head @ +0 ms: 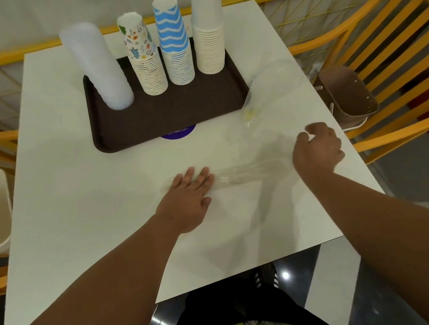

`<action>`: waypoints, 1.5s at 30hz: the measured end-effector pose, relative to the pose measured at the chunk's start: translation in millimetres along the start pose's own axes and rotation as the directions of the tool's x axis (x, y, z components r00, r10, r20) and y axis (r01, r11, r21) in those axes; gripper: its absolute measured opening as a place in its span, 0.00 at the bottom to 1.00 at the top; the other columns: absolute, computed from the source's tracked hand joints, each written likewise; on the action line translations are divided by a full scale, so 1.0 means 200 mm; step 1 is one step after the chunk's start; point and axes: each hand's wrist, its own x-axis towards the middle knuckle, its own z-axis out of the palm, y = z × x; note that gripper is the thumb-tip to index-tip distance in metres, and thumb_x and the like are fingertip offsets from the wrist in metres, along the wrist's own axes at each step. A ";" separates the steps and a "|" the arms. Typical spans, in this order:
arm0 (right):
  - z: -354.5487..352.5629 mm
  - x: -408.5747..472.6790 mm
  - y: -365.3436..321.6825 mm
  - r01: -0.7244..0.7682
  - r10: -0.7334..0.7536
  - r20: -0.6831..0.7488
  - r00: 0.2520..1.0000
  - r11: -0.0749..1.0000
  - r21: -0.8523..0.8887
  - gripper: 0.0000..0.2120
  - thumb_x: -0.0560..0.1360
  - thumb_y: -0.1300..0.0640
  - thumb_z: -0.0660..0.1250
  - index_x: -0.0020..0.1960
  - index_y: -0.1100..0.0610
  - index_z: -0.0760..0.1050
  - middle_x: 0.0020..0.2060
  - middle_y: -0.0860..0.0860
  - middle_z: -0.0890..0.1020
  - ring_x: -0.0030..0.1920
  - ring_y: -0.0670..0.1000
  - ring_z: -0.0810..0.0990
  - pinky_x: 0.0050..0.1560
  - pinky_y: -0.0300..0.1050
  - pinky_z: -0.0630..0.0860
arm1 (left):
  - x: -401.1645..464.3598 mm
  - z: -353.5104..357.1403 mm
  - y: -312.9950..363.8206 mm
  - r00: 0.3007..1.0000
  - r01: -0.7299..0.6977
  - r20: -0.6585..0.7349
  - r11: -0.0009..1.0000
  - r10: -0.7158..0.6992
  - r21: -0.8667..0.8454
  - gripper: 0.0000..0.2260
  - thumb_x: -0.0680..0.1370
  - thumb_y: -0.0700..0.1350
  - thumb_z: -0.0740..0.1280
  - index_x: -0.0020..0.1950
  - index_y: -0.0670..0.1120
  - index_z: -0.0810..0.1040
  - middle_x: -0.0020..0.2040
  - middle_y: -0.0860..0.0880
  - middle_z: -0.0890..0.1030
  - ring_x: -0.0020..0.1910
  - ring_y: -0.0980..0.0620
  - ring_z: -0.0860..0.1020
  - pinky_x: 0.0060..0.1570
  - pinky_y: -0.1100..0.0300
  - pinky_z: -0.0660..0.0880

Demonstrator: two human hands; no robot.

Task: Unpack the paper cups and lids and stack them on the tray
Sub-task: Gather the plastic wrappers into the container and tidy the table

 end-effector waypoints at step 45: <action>0.19 -0.21 0.19 0.820 -0.722 0.419 0.551 0.563 -0.108 0.13 0.78 0.53 0.59 0.47 0.56 0.81 0.41 0.52 0.83 0.43 0.59 0.79 0.45 0.51 0.71 | -0.09 0.09 -0.09 0.911 0.007 -0.409 0.996 -0.043 -0.091 0.15 0.69 0.31 0.62 0.51 0.41 0.81 0.50 0.44 0.79 0.46 0.43 0.76 0.48 0.52 0.78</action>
